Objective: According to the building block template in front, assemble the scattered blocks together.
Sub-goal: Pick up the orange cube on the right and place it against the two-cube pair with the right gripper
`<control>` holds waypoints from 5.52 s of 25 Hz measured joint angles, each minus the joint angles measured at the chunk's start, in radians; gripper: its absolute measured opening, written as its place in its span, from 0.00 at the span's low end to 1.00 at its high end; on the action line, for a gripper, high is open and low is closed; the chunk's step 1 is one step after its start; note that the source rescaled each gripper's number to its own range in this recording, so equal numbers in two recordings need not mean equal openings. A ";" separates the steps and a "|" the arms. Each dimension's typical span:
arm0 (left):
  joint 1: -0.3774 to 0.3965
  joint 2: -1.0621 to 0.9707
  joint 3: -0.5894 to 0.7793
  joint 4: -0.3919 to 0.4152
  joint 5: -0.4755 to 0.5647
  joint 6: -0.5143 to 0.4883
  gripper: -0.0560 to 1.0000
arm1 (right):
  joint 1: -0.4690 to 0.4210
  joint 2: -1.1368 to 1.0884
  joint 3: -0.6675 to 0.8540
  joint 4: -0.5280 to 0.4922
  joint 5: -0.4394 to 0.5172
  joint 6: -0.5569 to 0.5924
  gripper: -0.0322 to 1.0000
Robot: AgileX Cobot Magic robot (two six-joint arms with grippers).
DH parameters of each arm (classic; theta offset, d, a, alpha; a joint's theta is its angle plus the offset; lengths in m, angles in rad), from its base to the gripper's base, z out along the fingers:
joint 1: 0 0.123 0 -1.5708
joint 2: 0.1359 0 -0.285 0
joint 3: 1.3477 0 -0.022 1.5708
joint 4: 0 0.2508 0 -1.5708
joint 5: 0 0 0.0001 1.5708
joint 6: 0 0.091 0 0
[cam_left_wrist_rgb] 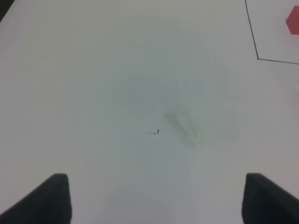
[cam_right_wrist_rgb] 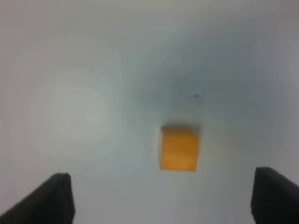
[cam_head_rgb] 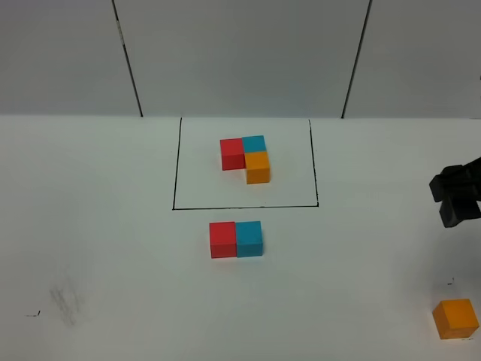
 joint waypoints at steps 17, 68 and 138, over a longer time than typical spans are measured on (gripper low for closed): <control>0.000 0.000 0.000 0.000 0.000 0.000 0.95 | -0.101 -0.010 0.249 -0.025 -0.076 0.050 0.63; 0.000 0.000 0.000 0.000 0.000 0.000 0.95 | -0.185 0.270 0.440 0.083 -0.502 -0.121 0.63; 0.000 0.000 0.000 0.000 0.000 0.000 0.95 | 0.072 0.223 0.316 0.267 -0.430 -0.025 0.13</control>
